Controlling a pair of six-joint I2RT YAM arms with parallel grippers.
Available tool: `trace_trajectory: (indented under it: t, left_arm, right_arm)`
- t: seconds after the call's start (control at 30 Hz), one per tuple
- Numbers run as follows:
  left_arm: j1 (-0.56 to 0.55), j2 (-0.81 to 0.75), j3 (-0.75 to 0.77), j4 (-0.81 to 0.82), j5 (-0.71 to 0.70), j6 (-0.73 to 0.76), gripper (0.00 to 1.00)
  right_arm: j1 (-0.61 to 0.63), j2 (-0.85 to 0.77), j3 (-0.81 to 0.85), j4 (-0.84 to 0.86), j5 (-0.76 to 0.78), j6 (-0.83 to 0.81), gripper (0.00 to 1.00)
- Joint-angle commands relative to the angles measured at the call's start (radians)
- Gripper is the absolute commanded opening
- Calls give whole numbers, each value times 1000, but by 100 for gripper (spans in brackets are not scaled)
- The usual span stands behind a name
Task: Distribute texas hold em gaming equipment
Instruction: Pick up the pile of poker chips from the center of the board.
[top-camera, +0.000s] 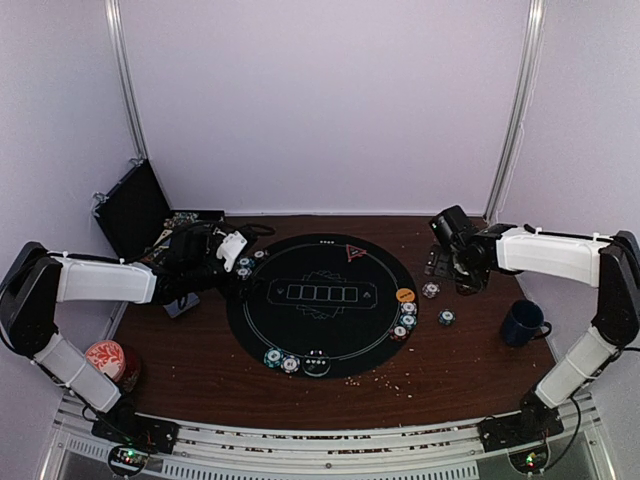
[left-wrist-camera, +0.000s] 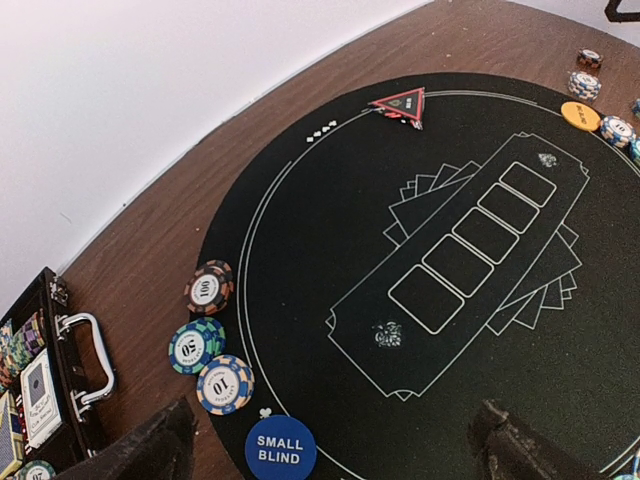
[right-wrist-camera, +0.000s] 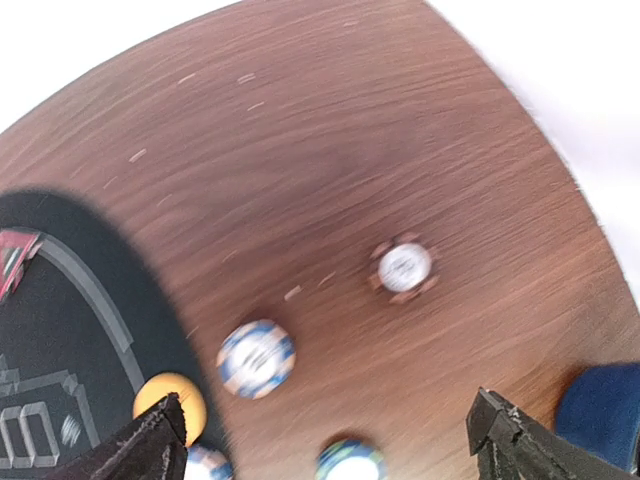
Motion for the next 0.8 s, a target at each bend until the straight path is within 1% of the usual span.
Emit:
trace_trajectory:
  t: [0.0,0.1,0.27,0.5,0.77]
  left_arm:
    - [7,9,27,33,-3,-5,98]
    - [7,7,26,33,1,-5,98]
    - [6,6,26,31,1,-5,98]
    - [6,7,27,31,5,-5,98]
    - [7,7,26,31,6,-5,98]
  right_arm:
    - [-131,28,-30,49,-69,-71,99]
    - [-204,69,-35,78,-102,-82,98]
    - [-273,123,-28,99,-124,-88,96]
    - [-319,184,-7,116,-136,-84,94]
    - [-328,278,41,137,-175,-93,91]
